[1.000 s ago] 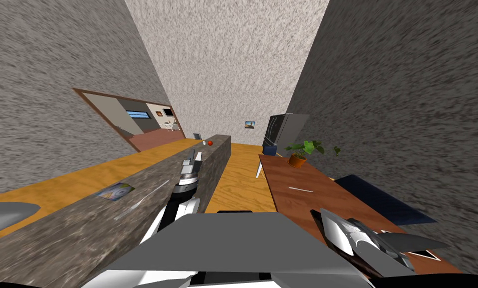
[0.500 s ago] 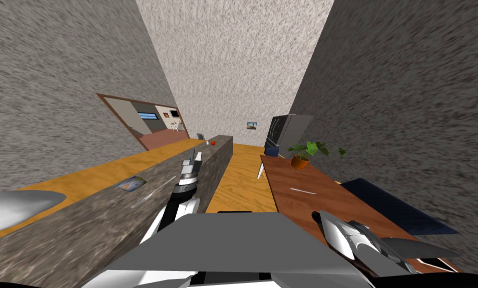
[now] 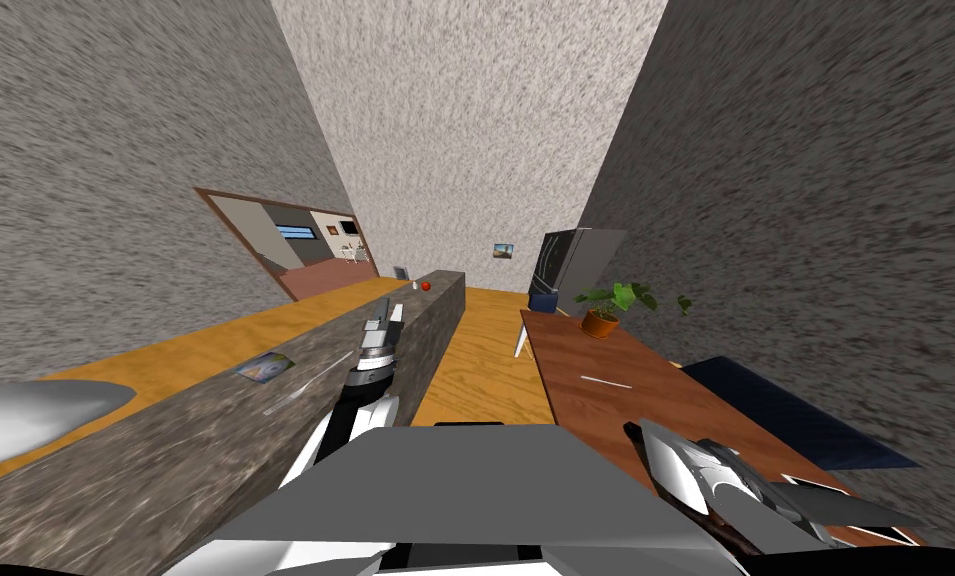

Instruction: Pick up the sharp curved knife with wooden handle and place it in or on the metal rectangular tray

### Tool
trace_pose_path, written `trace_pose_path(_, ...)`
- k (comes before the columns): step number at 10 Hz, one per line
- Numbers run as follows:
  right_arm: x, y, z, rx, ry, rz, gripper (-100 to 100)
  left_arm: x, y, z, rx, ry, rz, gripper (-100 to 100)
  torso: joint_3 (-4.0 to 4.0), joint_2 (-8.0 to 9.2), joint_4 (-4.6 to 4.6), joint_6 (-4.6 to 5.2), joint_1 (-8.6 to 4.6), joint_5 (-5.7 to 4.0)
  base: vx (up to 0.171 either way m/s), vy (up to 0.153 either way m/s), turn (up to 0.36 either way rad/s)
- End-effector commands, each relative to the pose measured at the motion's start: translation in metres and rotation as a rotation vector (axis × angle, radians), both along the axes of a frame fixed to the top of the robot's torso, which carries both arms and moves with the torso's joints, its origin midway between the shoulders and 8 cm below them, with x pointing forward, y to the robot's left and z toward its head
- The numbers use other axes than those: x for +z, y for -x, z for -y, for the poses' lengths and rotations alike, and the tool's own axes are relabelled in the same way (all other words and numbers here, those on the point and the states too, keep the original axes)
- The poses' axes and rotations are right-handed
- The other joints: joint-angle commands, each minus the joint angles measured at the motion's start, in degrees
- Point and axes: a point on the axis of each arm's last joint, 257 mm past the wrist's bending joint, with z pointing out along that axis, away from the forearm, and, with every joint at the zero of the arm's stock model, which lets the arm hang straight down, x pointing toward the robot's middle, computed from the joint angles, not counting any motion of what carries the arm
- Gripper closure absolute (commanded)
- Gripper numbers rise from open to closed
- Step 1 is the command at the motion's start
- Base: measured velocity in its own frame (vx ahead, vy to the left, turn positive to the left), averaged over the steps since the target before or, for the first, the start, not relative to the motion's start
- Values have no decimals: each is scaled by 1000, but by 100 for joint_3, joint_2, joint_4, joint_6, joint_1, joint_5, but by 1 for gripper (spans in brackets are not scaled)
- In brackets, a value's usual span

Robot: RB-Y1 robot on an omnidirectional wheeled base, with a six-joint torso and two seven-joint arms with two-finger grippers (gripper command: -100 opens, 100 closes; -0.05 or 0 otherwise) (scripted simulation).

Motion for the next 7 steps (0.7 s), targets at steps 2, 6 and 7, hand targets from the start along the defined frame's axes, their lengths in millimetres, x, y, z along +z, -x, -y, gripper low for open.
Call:
trace_pose_path(2, 21, -12, 21, 0, -1, -2, -100, 0, 0, 0, 0, 0, 0, 0, 3, 4, 1, 0, 10, 2, -46, 75, 10)
trace_pose_path(6, 50, -28, 46, 3, -1, 4, -100, 0, 0, 0, 0, 0, 0, 0, 5, 9, 2, 0, 16, 4, -41, 73, 9)
trace_pose_path(7, 44, -23, 40, -1, 1, 5, -100, 0, 0, 0, 0, 0, 0, 0, 5, 8, 2, 1, 17, 4, -16, 32, -2)
